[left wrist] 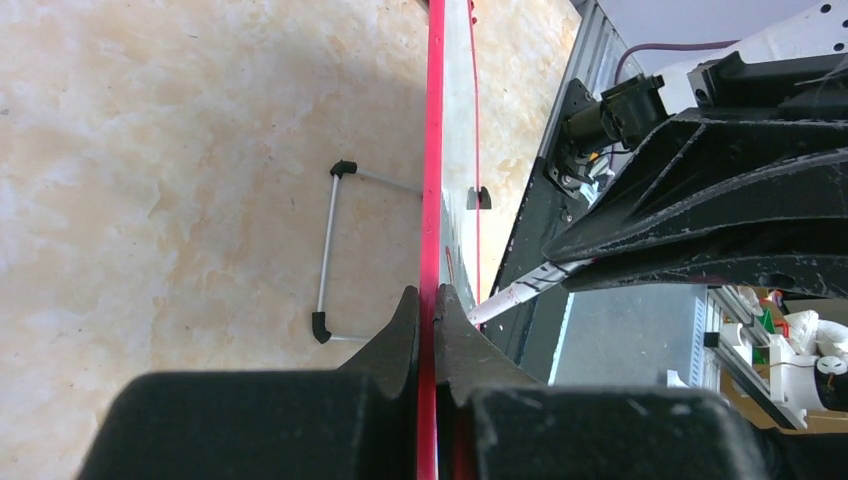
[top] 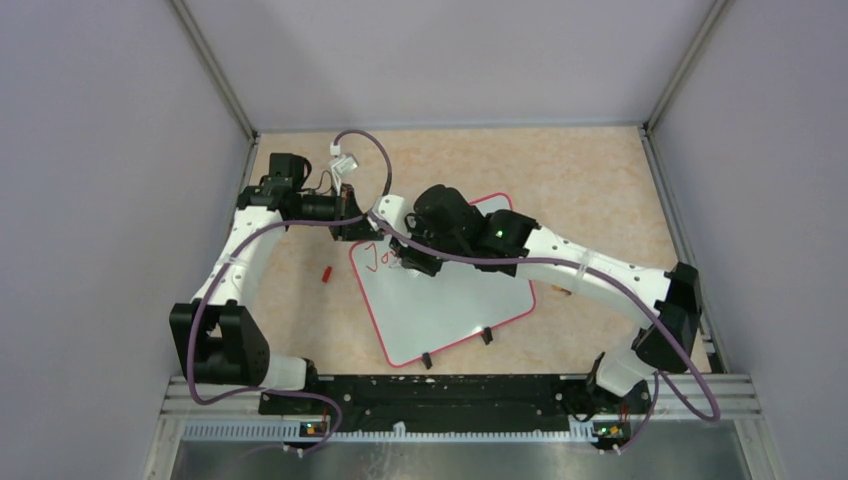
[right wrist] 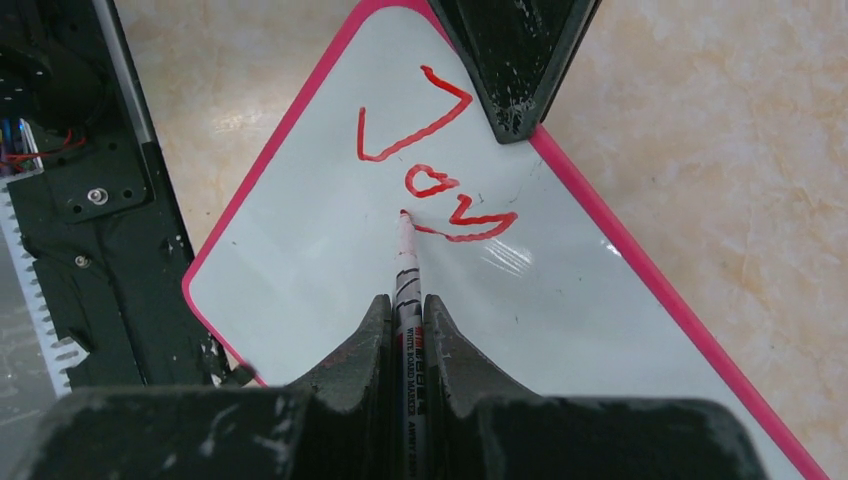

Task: Write a sentence on the whiteboard

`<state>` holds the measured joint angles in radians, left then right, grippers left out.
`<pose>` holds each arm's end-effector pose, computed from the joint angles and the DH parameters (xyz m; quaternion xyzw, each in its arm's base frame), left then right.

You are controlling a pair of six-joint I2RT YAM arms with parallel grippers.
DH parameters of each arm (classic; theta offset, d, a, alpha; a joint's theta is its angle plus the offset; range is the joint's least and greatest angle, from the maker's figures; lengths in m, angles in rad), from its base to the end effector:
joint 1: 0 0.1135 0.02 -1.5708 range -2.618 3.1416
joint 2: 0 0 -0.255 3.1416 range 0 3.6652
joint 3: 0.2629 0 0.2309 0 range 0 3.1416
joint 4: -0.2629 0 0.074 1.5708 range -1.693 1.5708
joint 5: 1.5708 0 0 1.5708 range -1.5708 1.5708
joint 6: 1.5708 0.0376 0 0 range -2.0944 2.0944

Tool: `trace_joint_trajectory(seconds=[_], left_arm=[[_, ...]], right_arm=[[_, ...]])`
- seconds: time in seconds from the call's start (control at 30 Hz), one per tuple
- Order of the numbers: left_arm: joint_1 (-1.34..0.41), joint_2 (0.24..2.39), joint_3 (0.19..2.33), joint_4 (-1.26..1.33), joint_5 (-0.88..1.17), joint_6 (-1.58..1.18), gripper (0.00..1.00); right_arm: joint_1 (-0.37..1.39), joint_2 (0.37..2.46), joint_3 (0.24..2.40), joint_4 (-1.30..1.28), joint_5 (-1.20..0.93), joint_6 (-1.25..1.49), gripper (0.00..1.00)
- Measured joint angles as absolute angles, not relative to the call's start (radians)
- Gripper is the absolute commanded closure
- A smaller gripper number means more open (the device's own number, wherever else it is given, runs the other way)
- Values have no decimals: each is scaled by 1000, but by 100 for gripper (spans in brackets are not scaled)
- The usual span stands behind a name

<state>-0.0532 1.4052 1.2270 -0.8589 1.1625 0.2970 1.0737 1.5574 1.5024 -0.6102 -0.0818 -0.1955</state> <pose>0.2511 -0.0479 0.3080 0.2830 0.7686 -0.4989 0.2832 0.1548 0.2917 0.3473 -0.5471 0.7129 0.2191 0.3800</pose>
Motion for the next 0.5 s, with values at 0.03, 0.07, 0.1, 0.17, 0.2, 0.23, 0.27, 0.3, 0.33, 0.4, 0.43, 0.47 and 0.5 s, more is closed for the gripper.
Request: trace_joint_trajectory(seconds=[0.03, 0.07, 0.1, 0.17, 0.2, 0.23, 0.27, 0.3, 0.33, 0.4, 0.43, 0.47, 0.5], left_arm=[[-53, 1405, 1227, -859, 1163, 297, 100], [-53, 1405, 1227, -859, 1164, 297, 100], [-53, 1405, 1227, -859, 1164, 297, 100], [-53, 1405, 1227, -860, 1166, 295, 100], [-54, 1405, 1227, -860, 1166, 294, 100], [-53, 1405, 1227, -860, 1166, 294, 100], [-53, 1405, 1227, -860, 1167, 294, 100], [-54, 1405, 1227, -860, 1167, 293, 100], [-53, 1405, 1227, -860, 1167, 293, 100], [-54, 1405, 1227, -860, 1167, 293, 100], [-54, 1405, 1227, -860, 1167, 293, 100], [-54, 1405, 1227, -860, 1167, 293, 100], [-54, 1405, 1227, -860, 1167, 293, 100]], right_arm=[[1075, 1564, 1513, -613, -82, -194, 100], [1077, 1570, 1524, -616, -82, -194, 100], [1077, 1574, 1534, -617, -83, -194, 100], [1077, 1574, 1542, -616, -83, -194, 100], [1077, 1572, 1543, -618, -84, -194, 100], [1077, 1570, 1544, -618, -86, -194, 100], [1077, 1567, 1544, -620, -91, -194, 100], [1077, 1561, 1544, -623, -97, -195, 100], [1075, 1554, 1544, -627, -101, -196, 100], [1070, 1530, 1539, -629, -109, -199, 100], [1067, 1513, 1533, -631, -112, -199, 100], [1063, 1500, 1526, -632, -116, -200, 100], [1057, 1483, 1517, -632, -119, -200, 100]])
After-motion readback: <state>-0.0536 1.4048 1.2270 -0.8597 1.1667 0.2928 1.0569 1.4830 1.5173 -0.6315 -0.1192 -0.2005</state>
